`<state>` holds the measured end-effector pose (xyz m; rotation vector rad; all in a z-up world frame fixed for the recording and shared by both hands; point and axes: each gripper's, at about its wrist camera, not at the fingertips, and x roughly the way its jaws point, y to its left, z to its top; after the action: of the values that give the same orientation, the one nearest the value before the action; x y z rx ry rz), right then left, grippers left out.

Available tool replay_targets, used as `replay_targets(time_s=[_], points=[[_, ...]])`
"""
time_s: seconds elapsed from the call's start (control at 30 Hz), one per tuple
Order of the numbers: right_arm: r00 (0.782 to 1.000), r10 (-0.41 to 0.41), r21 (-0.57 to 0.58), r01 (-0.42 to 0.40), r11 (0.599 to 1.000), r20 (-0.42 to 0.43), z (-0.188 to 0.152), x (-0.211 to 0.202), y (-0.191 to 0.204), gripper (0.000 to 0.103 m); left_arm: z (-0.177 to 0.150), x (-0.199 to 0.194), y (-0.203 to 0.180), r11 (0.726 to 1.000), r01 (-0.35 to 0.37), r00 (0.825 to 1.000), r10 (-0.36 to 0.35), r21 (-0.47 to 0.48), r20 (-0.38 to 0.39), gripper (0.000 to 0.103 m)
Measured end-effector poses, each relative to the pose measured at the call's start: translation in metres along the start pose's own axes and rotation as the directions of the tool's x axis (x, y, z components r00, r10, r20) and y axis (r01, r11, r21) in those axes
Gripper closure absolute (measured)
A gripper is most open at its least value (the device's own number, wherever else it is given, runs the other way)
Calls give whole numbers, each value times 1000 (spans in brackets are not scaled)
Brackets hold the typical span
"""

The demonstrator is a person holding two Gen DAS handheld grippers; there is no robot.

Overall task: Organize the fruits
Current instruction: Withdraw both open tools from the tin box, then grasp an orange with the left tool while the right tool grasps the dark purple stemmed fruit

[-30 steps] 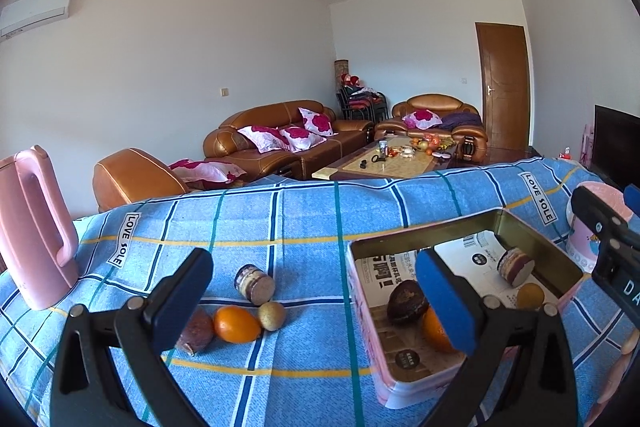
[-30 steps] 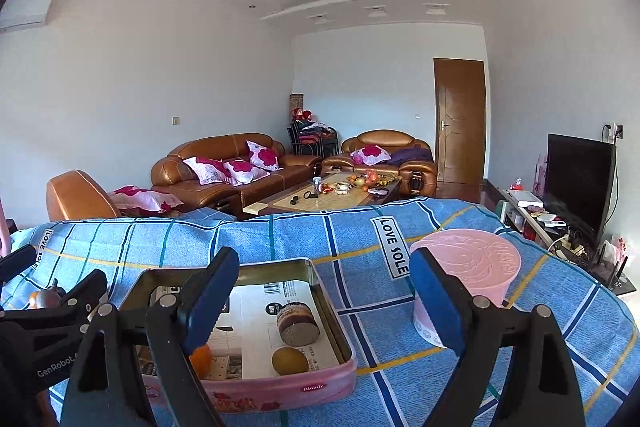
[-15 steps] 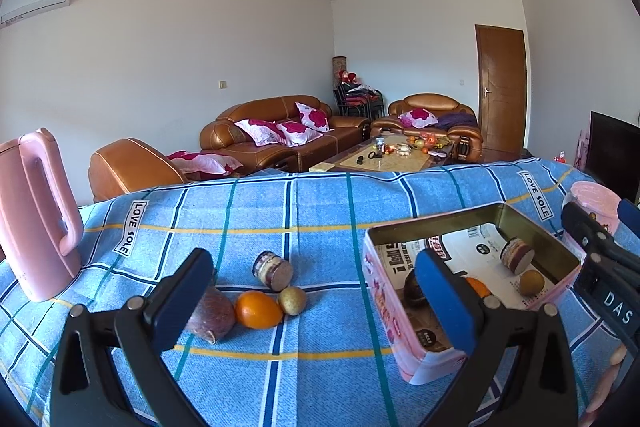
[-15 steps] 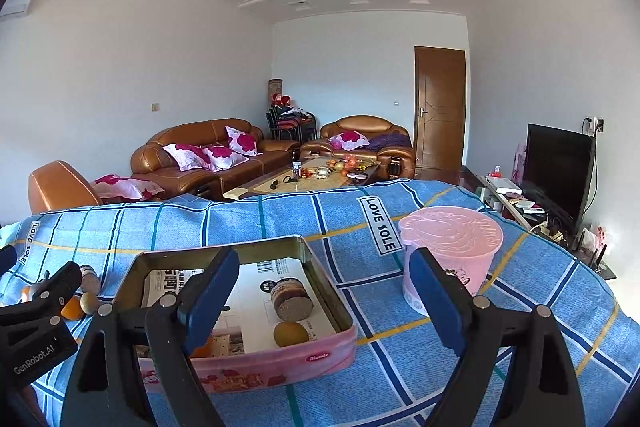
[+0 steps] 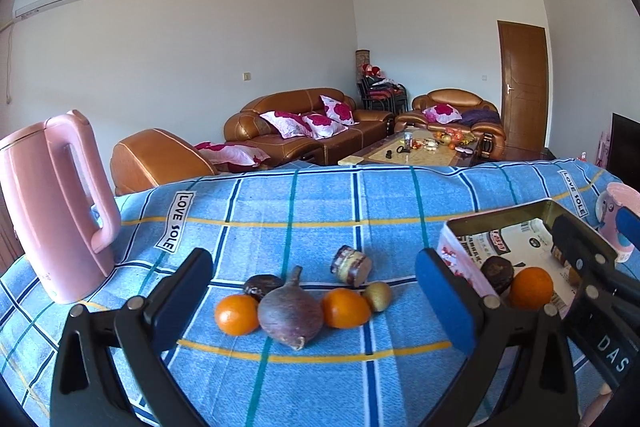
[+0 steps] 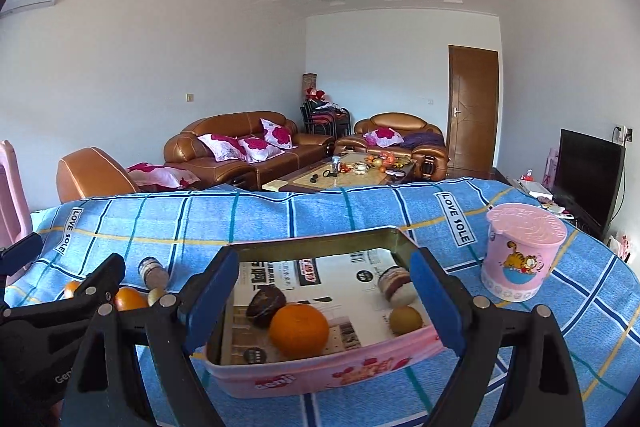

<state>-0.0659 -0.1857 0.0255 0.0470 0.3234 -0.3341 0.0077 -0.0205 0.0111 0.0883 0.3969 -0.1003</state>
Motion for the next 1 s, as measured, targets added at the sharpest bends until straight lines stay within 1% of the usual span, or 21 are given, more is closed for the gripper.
replay_targets(time_s=[0.1,0.27,0.33,0.43,0.57,0.67,0.73,0.77,0.83,0.87,0.93,1.0], points=[[1000,26,-11,-26,1000,-2,0,0,17,15,0,7,18,999,-29,999,29,-13,-18,0],[997,74,-38,-75,996,-20,0,3,43,15,-1,22,52,993,-118,991,116,-25,-64,0],[995,91,-48,-93,995,-35,0,5,52,15,-2,29,67,987,-158,984,154,-35,-88,0],[991,116,-60,-119,991,-61,-1,9,64,15,-3,39,87,973,-227,967,220,-47,-131,0],[978,168,-65,-177,982,-120,-4,18,78,15,-6,50,111,957,-279,947,260,-80,-188,0],[950,245,-82,-264,961,-195,-7,28,93,16,-9,53,124,947,-307,935,282,-94,-214,0],[920,303,-73,-330,941,-250,-11,34,103,34,-9,54,130,943,-319,929,293,-93,-225,0],[900,333,-64,-364,929,-281,-13,37,107,45,-9,55,132,942,-324,927,297,-91,-231,0],[854,401,-25,-432,901,-331,-18,41,117,47,-9,57,136,940,-331,922,301,-89,-243,0],[836,428,-6,-458,889,-344,-20,43,121,47,-10,57,139,937,-336,919,305,-92,-247,0],[810,459,0,-493,870,-366,-23,43,133,47,-11,59,143,931,-349,914,315,-101,-256,0],[783,472,10,-512,859,-405,-28,47,147,47,-12,59,147,928,-357,909,319,-107,-269,0]])
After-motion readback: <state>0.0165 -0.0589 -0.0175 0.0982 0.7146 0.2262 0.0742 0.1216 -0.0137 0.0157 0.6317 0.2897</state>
